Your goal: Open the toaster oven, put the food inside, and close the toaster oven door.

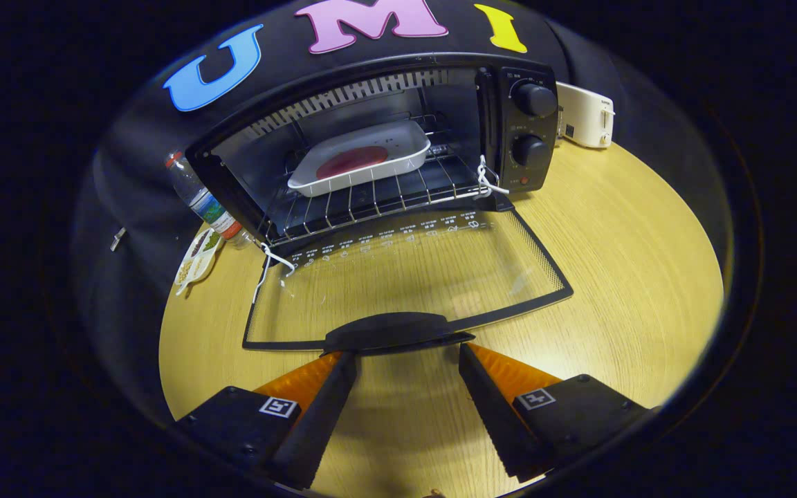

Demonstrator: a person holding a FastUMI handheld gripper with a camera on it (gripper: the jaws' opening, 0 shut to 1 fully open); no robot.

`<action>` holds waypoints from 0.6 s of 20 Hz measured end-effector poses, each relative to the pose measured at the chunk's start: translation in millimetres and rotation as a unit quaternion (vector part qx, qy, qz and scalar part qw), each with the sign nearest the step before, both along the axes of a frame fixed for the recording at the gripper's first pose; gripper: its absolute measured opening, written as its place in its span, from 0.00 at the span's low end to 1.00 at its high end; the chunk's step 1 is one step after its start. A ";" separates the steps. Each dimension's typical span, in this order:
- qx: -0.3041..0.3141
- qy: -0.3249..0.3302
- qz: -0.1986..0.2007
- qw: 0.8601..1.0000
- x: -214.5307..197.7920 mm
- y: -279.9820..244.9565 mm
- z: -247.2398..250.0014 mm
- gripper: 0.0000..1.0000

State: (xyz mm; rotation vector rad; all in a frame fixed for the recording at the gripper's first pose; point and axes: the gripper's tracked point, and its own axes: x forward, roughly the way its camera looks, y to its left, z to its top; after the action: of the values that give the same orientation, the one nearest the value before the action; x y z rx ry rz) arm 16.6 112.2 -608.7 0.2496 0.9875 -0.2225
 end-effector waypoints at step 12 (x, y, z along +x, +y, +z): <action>-0.034 0.020 0.021 0.999 -6.0 -18.5 -6.4 0.98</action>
State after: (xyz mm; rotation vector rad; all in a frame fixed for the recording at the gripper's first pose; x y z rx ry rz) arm 10.7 93.7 -615.1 0.1618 1.0222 -0.2231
